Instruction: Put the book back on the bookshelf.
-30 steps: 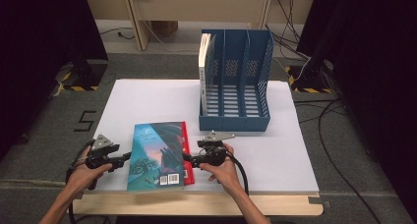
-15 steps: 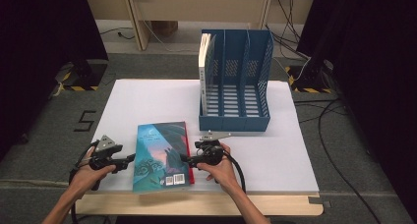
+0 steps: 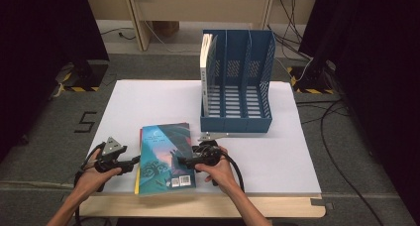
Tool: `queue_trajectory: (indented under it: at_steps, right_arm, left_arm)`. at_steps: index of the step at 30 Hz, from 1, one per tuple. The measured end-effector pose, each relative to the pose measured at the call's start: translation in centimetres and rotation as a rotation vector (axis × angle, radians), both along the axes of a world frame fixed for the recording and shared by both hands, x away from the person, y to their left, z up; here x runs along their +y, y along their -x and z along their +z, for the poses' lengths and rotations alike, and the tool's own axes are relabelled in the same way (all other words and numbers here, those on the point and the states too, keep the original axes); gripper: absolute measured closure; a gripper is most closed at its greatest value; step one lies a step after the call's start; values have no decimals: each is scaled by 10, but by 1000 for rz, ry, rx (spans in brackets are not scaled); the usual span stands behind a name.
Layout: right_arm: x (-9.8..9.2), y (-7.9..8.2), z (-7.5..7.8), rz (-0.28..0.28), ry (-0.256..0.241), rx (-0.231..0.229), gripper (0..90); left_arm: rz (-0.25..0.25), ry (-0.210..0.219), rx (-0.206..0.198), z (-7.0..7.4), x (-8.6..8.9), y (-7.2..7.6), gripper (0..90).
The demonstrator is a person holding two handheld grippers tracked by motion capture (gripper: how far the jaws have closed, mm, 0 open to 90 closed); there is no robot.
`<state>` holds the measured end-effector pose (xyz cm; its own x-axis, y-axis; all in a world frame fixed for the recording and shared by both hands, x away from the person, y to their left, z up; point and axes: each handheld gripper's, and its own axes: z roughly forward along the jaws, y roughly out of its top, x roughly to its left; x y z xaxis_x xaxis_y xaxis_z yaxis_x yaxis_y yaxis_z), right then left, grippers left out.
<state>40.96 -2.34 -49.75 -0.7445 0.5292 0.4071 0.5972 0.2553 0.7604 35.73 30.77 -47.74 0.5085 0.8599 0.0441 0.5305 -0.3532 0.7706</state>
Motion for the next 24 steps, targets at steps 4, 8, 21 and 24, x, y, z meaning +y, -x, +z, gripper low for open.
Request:
queue_trajectory:
  at_steps: [4, 8, 21, 24]
  right_arm:
    - [2, -2, -2, 2, -7, 28, 142]
    - [3, -5, -6, 11, -35, 60, 137]
    - [4, -3, 9, 22, -72, -43, 344]
    - [9, -1, 17, 57, -93, -73, 396]
  left_arm:
    - [-3, 9, 4, -1, 1, -1, 330]
    - [-2, 7, 2, -1, 1, -1, 319]
    - [6, -2, 16, -4, 1, -4, 391]
    - [4, -23, 9, -4, 0, -4, 432]
